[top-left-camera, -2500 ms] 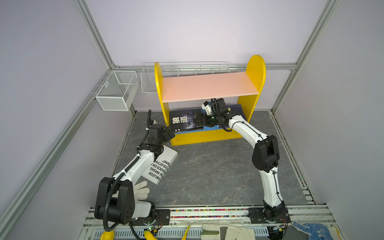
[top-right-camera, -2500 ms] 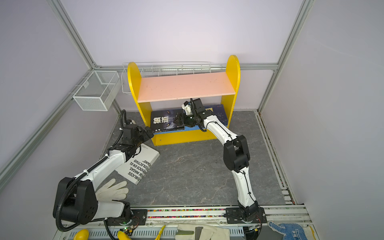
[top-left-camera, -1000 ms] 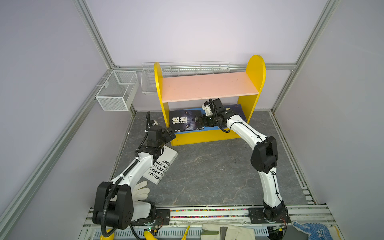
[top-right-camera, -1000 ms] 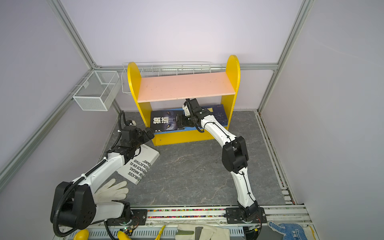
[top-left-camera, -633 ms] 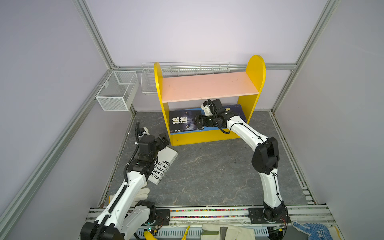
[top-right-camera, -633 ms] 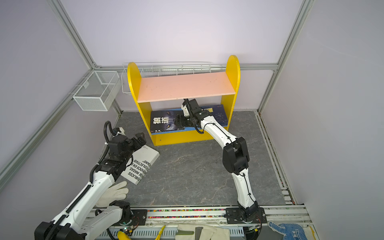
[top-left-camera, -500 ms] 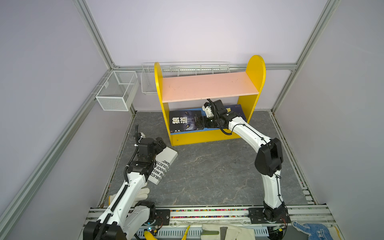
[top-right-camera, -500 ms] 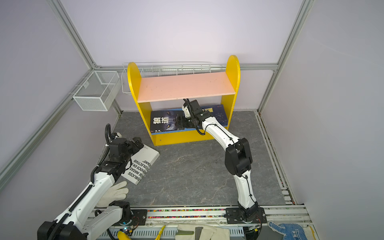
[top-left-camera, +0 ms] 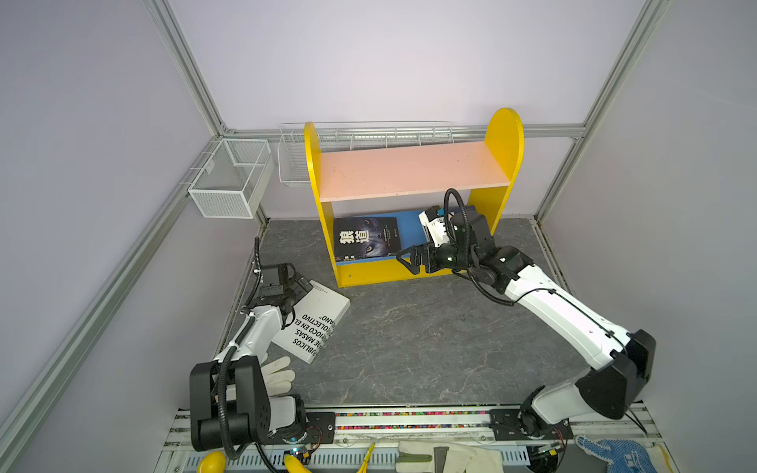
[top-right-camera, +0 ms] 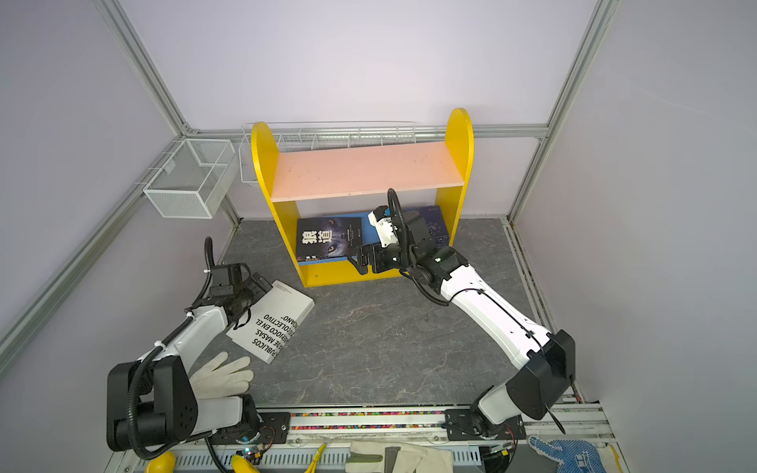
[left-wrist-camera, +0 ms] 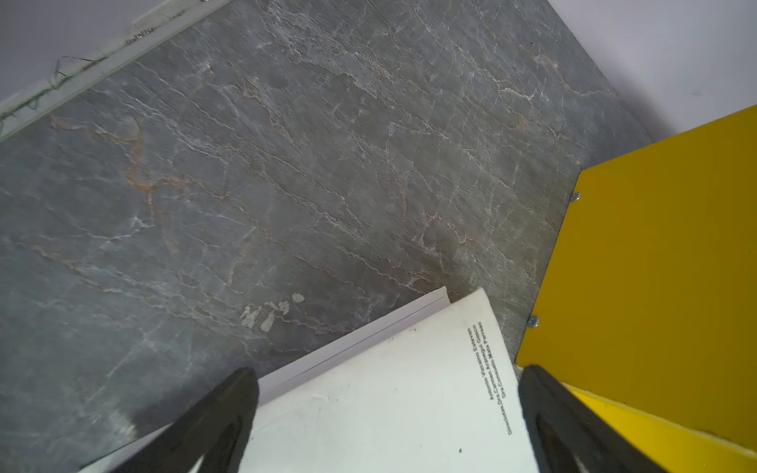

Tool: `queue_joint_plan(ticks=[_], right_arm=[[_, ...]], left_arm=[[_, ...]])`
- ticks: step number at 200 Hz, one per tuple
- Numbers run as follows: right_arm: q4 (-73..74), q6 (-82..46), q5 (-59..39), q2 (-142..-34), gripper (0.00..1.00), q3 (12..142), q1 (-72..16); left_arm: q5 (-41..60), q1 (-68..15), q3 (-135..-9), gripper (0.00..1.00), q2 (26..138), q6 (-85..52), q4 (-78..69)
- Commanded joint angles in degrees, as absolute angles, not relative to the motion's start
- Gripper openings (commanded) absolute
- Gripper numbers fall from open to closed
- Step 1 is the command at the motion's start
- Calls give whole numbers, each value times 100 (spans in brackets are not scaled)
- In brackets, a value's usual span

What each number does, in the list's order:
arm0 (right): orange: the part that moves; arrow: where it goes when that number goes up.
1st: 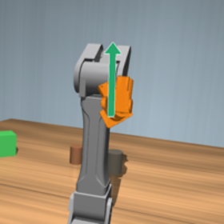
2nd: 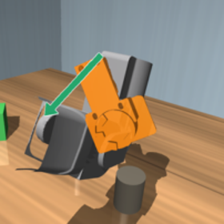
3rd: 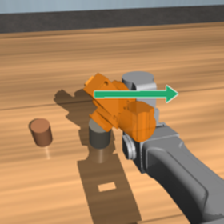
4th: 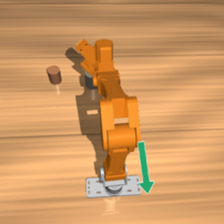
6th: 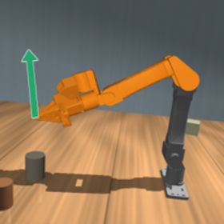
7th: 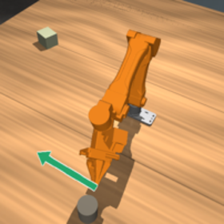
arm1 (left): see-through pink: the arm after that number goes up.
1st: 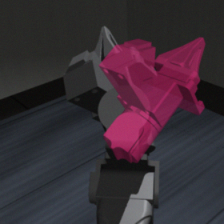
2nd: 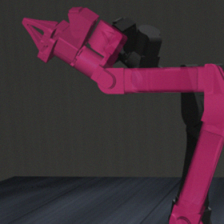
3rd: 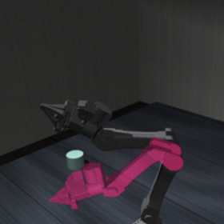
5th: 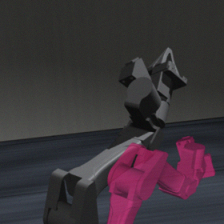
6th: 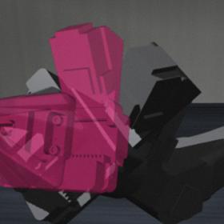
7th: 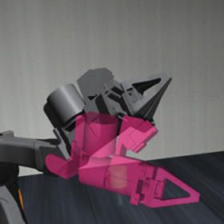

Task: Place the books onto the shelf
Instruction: 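Release the dark book and lower the right gripper toward the white booklet, then grip the white booklet's edges with both grippers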

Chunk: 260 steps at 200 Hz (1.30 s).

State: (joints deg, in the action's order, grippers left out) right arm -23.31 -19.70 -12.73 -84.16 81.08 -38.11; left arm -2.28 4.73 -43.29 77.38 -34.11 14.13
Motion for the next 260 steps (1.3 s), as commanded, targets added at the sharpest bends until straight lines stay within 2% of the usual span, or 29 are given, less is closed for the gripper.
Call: queue_joint_plan(ticks=[1, 63, 99, 125, 150, 189, 218, 260], right_arm=[[-2061, -2141, -1075, -8310, 99, 7555, -3872], [-1743, -2391, -1247, -8496, 100, 7136, -3967], [-1161, -2417, -1282, -9346, 99, 7086, -4583], [-784, -2152, -772, -10076, 98, 7175, -5038], [-598, -2066, -305, -10528, 98, 7247, -5112], [15, -1873, -178, -10903, 97, 7147, -5117], [-872, -1796, -268, -11298, 93, 7768, -5139], [-1154, -2023, 180, -10953, 92, 7190, -5220]], left_arm=[[322, 680, -4553, 99, 8113, -3279, 1310], [1963, 712, -4125, 97, 8673, -3374, 519], [2592, 506, -3420, 96, 8491, -3516, -485], [2667, 8, -3348, 96, 8437, -3384, -656], [2889, -251, -3291, 94, 8540, -3483, -972], [3138, -601, -3129, 94, 8677, -3631, -1482], [2896, -1210, -3349, 92, 8824, -3632, -1450], [2743, -2007, -3643, 90, 9078, -4064, -2091]])
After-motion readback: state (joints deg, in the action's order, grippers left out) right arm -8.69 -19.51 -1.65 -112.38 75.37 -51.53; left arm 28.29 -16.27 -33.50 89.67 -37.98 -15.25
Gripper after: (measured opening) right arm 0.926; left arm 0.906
